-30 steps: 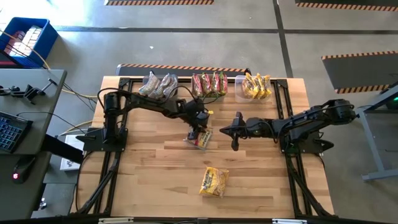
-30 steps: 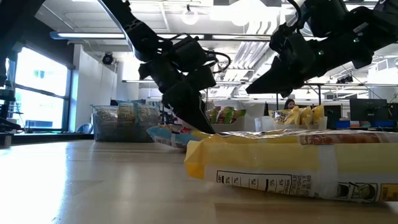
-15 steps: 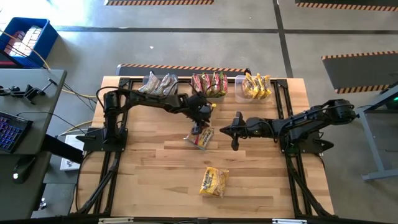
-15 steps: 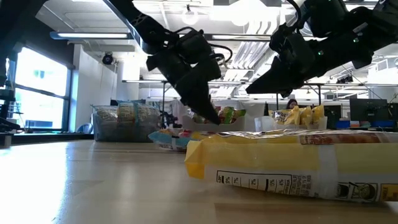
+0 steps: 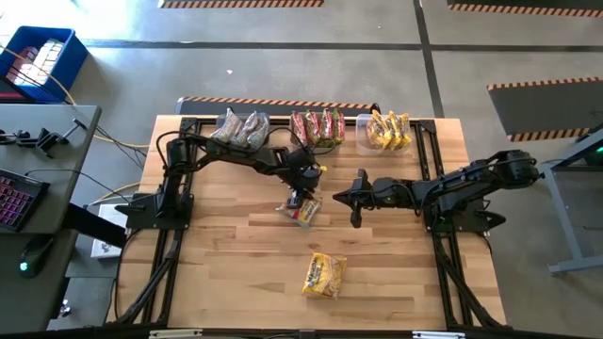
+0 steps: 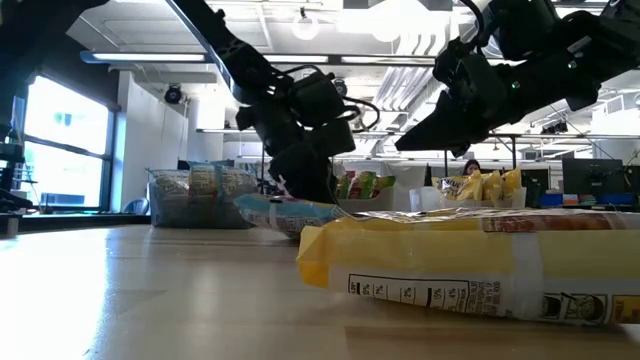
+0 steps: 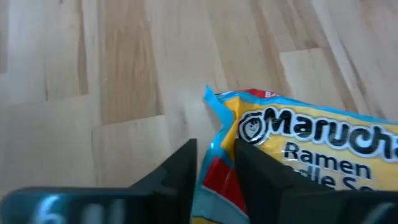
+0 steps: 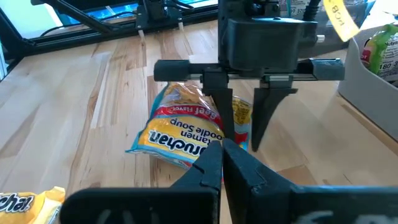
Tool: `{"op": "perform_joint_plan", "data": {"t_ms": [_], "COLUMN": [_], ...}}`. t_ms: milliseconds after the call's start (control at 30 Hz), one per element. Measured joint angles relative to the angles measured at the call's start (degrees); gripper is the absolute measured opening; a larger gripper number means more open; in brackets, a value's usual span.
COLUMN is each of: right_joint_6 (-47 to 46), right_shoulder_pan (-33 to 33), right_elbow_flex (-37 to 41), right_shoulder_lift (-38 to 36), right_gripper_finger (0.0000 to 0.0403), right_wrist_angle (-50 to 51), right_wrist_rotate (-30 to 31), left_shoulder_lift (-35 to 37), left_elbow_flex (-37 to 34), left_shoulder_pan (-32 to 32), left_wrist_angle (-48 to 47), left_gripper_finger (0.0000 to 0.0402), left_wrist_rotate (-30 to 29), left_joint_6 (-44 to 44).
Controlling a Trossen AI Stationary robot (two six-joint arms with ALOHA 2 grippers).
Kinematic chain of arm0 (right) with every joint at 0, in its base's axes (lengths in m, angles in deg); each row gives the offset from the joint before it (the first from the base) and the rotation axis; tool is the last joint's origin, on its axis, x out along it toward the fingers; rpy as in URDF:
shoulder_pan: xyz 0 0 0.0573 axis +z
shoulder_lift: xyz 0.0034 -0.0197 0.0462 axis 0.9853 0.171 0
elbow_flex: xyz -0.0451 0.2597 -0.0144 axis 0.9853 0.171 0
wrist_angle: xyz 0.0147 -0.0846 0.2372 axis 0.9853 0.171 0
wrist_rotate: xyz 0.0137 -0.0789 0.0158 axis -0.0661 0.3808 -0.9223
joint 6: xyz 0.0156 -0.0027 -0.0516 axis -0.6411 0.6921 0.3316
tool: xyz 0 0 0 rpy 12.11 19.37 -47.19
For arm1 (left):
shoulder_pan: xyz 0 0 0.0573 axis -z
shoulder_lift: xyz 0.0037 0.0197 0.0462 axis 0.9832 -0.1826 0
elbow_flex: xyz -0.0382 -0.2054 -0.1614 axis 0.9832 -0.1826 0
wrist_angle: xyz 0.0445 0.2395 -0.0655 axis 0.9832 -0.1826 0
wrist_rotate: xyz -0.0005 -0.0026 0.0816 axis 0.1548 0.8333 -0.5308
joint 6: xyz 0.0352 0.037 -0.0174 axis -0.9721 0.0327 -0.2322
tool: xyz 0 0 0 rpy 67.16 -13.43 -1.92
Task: Sort Maruchan noodles
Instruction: Put the blue noodle pack into the black bin
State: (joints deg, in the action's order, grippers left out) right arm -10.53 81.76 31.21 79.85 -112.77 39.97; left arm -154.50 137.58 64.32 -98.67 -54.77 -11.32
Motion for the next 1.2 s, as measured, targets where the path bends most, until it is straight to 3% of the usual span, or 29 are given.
{"op": "perform_joint_plan", "data": {"t_ms": [200, 533, 933, 1200], "right_joint_6": [-0.1, -9.1, -15.7, -23.2], "right_shoulder_pan": [0.0, 0.0, 0.6, 2.2], "right_elbow_flex": [0.0, 0.0, -0.1, -0.1], "right_shoulder_lift": [0.0, 0.0, 0.3, 4.6], "right_gripper_finger": [0.0, 0.0013, 0.0171, 0.0233], "right_wrist_angle": [0.0, 4.4, 2.6, -1.0], "right_wrist_rotate": [0.1, 3.0, 4.5, 9.7], "left_shoulder_lift": [0.4, 5.7, 11.0, 14.5], "left_elbow_flex": [-0.1, -0.7, -2.0, -1.9], "left_shoulder_pan": [-0.3, -1.5, -2.0, -2.1], "left_wrist_angle": [-1.4, -3.0, -3.1, -2.1], "left_gripper_finger": [0.0011, 0.0001, 0.0, 0.0], "left_wrist_rotate": [3.7, 5.7, 5.9, 5.9], "left_joint_6": [-2.0, -1.6, 1.2, 3.5]}}
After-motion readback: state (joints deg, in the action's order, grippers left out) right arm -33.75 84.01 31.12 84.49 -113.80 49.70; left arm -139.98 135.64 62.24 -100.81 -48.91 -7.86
